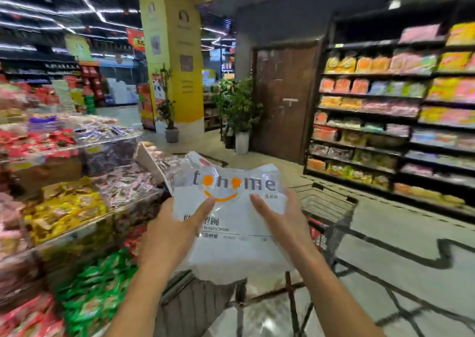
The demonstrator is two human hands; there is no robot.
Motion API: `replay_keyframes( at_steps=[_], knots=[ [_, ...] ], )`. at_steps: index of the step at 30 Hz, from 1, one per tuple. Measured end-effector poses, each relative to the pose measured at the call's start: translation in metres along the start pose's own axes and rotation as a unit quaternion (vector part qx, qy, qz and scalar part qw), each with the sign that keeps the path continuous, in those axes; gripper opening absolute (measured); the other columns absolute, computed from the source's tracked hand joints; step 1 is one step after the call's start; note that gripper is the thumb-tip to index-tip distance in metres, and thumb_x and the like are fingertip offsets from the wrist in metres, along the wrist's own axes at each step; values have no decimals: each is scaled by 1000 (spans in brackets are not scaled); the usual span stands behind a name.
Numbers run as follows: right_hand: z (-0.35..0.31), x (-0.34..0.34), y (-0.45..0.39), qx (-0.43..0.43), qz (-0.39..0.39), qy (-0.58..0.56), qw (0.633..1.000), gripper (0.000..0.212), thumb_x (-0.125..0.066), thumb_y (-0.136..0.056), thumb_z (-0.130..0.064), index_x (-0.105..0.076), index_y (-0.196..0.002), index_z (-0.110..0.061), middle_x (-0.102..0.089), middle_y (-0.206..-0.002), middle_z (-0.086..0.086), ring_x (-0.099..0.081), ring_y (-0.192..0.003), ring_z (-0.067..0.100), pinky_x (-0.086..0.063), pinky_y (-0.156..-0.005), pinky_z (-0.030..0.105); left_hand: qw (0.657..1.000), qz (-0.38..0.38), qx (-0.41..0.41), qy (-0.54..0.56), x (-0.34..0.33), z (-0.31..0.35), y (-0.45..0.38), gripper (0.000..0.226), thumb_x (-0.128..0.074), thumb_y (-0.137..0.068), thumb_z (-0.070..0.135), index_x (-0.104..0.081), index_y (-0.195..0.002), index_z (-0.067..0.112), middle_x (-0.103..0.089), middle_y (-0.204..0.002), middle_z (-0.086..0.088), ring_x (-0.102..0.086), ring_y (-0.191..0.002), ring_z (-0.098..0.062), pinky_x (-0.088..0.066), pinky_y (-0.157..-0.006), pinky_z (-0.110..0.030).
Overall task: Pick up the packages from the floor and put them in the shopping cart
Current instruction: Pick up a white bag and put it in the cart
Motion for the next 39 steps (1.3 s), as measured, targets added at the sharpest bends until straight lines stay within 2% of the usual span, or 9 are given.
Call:
replay_keyframes(
  at_steps=[7,10,12,16,21,28,32,36,39],
  knots=[
    [55,135,-81,-3,124,65,990,55,-73,-82,-67,-42,-123,-46,-58,-110,-25,-64,-102,7,-55,-87,35,994,-87,-59,28,-167,81,-51,61,-57,-73,92,-60,-111,45,-66,-107,17,-66,-110,-26,-45,-86,-39],
    [79,182,-127,-18,148,92,985,43,-73,-87,-59,-40,-112,-46,-57,-109,-23,-63,-99,5,-52,-83,31,991,-112,-68,32,-237,101,-79,82,-49,-63,100,-64,-116,40,-68,-100,14,-62,-93,-23,-47,-81,-39],
    [94,212,-161,-30,170,116,978,47,-72,-87,-61,-37,-116,-47,-57,-110,-18,-61,-96,5,-51,-82,32,989,-127,-70,36,-283,116,-101,83,-50,-66,99,-64,-120,38,-66,-97,13,-61,-90,-22,-44,-77,-38],
    [114,272,-230,-49,205,148,966,50,-71,-91,-54,-38,-127,-41,-51,-102,-26,-51,-85,-9,-38,-67,16,982,-172,-66,41,-374,150,-148,87,-48,-62,102,-61,-120,38,-70,-98,11,-66,-92,-23,-53,-84,-42],
    [141,348,-299,-56,258,176,948,64,-71,-92,-51,-46,-145,-28,-51,-105,-29,-60,-101,5,-35,-69,13,973,-211,-91,33,-478,200,-185,81,-50,-71,96,-53,-128,39,-65,-103,10,-60,-95,-22,-50,-84,-40],
    [203,424,-382,-77,261,158,949,92,-63,-71,-67,-44,-151,-26,-60,-117,-17,-55,-95,-7,-41,-71,19,964,-253,-85,-10,-606,228,-224,91,-44,-72,98,-45,-143,40,-69,-111,3,-65,-102,-26,-55,-88,-43],
    [243,463,-443,-95,250,137,954,72,-77,-85,-57,-44,-143,-29,-45,-103,-33,-48,-89,-13,-38,-77,23,965,-250,-73,-12,-671,245,-251,96,-41,-67,101,-44,-143,42,-70,-112,5,-66,-100,-25,-55,-85,-41],
    [275,495,-517,-102,211,122,964,72,-75,-86,-55,-40,-146,-35,-55,-113,-17,-58,-108,14,-42,-87,30,973,-227,-48,2,-730,262,-285,80,-51,-75,94,-50,-138,43,-70,-110,8,-66,-101,-25,-53,-83,-39],
    [290,514,-574,-100,170,112,974,74,-72,-88,-56,-39,-149,-34,-57,-127,-8,-59,-115,19,-47,-94,36,979,-204,-23,4,-765,280,-311,75,-56,-78,89,-53,-137,42,-66,-107,10,-63,-99,-23,-49,-82,-37]
  ],
)
Point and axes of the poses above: each hand's wrist, its own y-axis away from the middle knuckle, its own x-axis out of the back of the hand, z = x × y, the point moved 7 cm from there along -y, towards the middle knuckle
